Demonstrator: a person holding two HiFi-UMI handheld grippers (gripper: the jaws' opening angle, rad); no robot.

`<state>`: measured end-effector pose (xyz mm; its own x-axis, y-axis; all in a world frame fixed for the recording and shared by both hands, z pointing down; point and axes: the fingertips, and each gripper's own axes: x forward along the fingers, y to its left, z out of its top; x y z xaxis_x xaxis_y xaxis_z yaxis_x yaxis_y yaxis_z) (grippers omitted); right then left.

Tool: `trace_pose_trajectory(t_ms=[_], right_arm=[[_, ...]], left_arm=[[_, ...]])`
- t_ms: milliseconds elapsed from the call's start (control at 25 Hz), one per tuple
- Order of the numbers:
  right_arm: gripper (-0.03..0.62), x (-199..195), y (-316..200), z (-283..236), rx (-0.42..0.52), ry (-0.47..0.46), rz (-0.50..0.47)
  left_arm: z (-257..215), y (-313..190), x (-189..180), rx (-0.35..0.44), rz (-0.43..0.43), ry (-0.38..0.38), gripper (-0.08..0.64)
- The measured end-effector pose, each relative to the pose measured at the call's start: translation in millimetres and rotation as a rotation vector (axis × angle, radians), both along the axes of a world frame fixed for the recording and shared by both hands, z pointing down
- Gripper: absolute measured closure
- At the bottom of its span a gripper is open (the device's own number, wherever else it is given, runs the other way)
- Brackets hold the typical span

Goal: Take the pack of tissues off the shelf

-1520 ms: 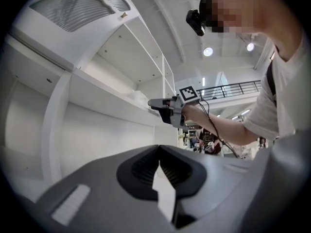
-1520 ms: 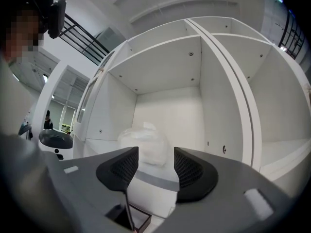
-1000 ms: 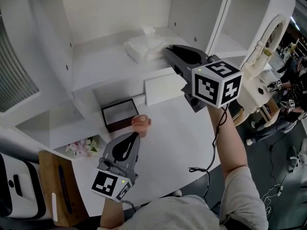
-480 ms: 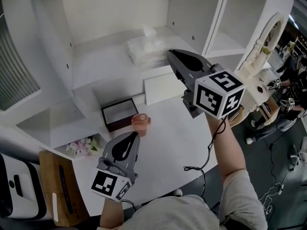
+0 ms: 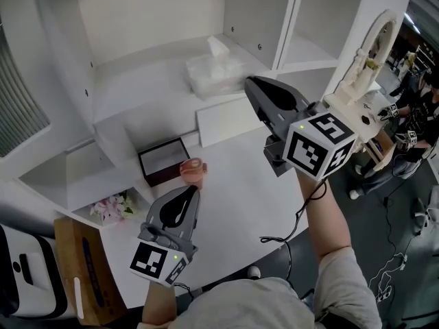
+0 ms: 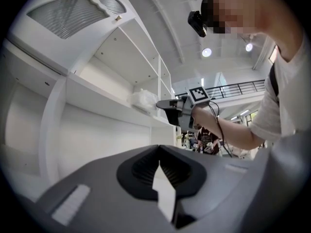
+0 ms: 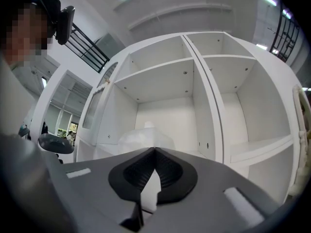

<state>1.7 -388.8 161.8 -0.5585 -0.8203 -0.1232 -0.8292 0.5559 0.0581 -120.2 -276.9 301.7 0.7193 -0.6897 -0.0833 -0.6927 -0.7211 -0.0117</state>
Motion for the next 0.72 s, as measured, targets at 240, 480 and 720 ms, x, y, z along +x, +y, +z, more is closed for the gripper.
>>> trace_pose_trajectory(t_ms=[240, 480, 720], right_arm=[[0.594, 25, 25, 4, -0.004, -0.024, 0.024], [0.594, 52, 53, 19, -0.017, -0.035, 0.050], [0.594, 73, 76, 51, -0.073, -0.072, 0.057]], left_arm=[[-1, 13, 23, 0.007, 0.040, 0.001, 0.560], [-4, 26, 51, 0.016, 0.085, -0.003, 0.559], [-4, 37, 72, 0.020, 0.119, -0.005, 0.558]])
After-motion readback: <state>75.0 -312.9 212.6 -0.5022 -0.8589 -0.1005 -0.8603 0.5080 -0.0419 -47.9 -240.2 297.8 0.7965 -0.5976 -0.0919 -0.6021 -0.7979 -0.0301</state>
